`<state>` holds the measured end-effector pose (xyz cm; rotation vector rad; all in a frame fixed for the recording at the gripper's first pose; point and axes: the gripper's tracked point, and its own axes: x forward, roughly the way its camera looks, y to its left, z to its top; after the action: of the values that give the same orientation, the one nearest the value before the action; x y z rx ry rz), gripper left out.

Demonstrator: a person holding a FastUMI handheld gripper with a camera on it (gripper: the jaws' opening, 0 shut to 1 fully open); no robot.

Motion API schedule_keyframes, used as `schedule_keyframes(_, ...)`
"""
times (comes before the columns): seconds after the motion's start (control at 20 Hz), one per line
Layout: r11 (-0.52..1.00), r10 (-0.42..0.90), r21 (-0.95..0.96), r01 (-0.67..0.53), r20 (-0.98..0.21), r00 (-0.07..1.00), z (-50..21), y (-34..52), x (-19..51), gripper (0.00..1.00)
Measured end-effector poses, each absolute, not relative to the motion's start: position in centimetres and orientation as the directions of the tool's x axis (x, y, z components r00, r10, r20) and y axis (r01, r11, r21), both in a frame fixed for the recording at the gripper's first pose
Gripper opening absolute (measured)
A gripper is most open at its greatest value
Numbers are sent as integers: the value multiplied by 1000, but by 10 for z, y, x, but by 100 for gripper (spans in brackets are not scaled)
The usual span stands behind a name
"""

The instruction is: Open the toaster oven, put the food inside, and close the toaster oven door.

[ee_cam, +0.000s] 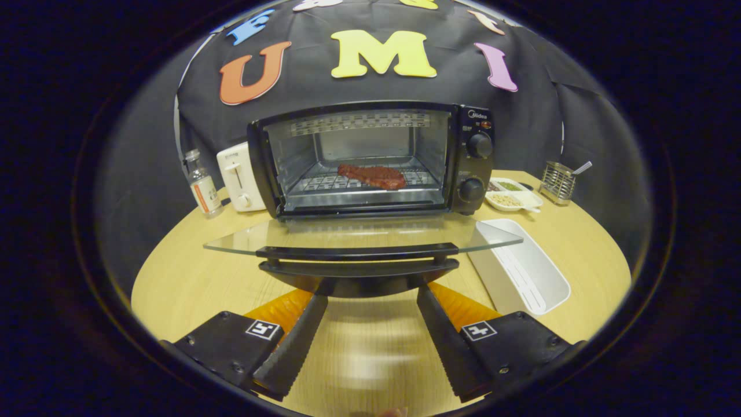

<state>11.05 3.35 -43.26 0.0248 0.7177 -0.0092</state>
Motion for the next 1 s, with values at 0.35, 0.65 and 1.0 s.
schedule_keyframes(0.35, 1000, -10, 11, 22, -617, 787, -409, 29, 148, 99)
schedule_keyframes(0.65, 1000, -9, 11, 21, -614, 790, -406, 27, 172, 99)
schedule_keyframes(1.0, 1000, 8, 22, 5, -555, 832, -369, 35, 210, 99)
